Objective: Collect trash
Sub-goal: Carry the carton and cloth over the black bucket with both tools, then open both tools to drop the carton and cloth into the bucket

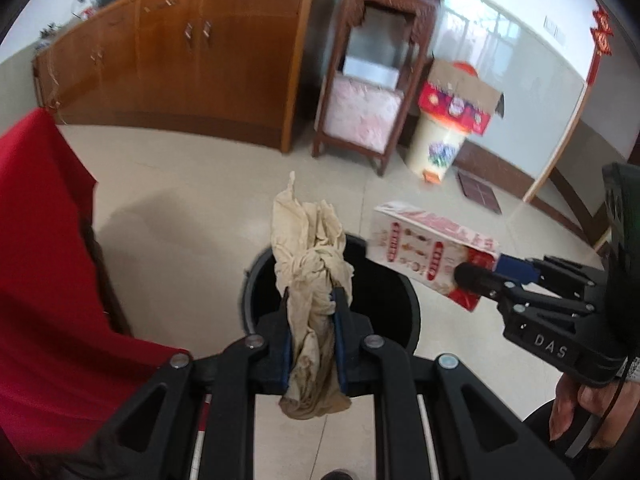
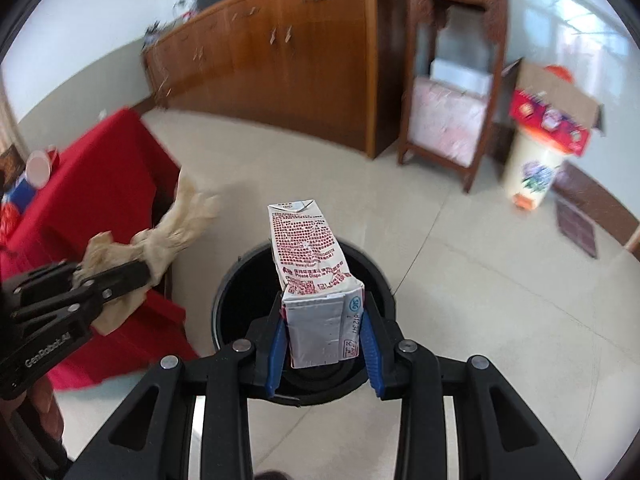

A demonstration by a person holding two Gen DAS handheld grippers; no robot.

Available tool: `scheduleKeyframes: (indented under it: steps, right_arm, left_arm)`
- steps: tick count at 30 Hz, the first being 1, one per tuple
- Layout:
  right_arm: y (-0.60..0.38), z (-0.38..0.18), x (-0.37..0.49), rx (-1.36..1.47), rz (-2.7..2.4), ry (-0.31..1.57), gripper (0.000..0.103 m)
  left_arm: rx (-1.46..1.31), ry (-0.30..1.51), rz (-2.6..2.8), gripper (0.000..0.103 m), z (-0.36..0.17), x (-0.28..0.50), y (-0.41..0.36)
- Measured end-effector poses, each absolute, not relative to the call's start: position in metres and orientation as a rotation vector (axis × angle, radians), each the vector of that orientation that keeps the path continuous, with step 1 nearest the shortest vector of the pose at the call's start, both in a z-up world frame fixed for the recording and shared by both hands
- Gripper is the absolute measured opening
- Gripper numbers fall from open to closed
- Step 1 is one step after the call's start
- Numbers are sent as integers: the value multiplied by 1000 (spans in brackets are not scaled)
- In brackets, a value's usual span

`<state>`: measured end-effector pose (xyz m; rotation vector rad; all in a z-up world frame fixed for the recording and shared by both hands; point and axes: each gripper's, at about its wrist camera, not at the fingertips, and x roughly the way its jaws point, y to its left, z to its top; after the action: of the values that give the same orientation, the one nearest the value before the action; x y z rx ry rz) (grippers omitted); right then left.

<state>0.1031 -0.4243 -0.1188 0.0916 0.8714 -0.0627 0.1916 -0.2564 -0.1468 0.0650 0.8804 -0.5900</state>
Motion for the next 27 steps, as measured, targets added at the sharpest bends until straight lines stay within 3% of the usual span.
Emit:
scheduleKeyframes:
  steps: [3,4,5,6,7,8,10,13,15,27]
  right_arm:
    - [-437,-145,118,92,-7,929,36]
    - [-441,-155,123,91,5,947,36]
    - [-445,-164,129,90,19,967,36]
    - [-448,-176,135,87,19,997,39]
    - [-452,-183,139,90,7,1010,58]
    - [-457,-191,141,104,-12,1022,75]
    - [-463,-195,144,120,-41,1021,83]
    - [-464,-192,144,128,-74,1005,87]
    - [-465,-187,143,134,-95,993,101]
    - [-431,-135,123,110,-141,880,103]
  left_arm:
    - [72,943,-601,21,-169,202,-268]
    - [58,958,-599,30,-174,206,-270]
    - [58,968,-562,55,-179,209,-269]
    - [63,966,-520,68,-180,211,-266]
    - [56,952,-484,79,-180,211,-262]
    - [49,927,-450,80,-176,210,-255]
    - [68,904,-406,83,-171,206,-246]
    - [87,861,-360,87,-159,197,-231]
    - [85,834,-329,92,-148,189,-221]
    - [94,732,-271,103,-113,187,-198]
